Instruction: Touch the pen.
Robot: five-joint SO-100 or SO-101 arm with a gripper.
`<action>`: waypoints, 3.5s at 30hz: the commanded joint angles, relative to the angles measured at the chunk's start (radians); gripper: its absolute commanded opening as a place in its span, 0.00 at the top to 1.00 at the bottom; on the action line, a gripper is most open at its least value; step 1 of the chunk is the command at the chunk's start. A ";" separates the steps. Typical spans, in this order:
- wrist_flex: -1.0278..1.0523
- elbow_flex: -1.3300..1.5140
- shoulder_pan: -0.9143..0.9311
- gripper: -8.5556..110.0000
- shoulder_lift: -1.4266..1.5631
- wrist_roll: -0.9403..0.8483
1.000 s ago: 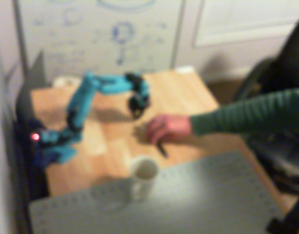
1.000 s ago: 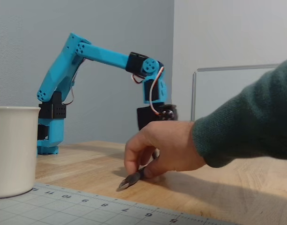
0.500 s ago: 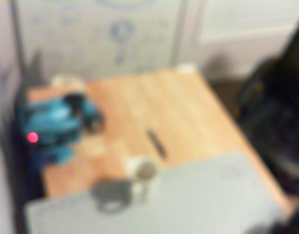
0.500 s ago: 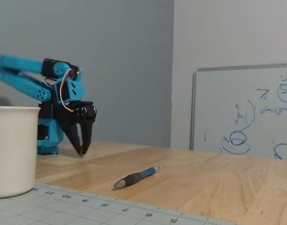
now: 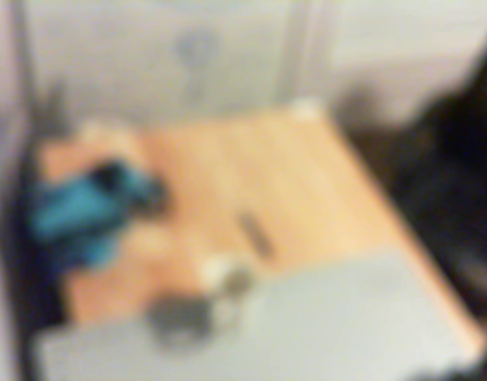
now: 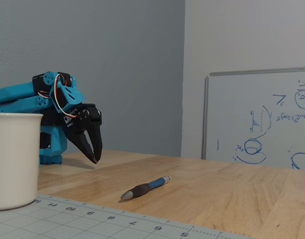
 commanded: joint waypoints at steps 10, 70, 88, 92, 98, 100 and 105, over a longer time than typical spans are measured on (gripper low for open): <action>0.003 -0.014 0.014 0.92 0.011 0.006; -0.232 -1.569 0.074 0.92 -1.875 -0.009; -0.232 -1.796 0.149 0.92 -2.138 -0.009; -0.232 -1.793 0.150 0.92 -2.149 -0.009; -0.232 -1.779 0.150 0.92 -2.151 -0.009; -0.232 -1.779 0.150 0.92 -2.151 -0.009; -0.230 -1.776 0.150 0.92 -2.155 -0.009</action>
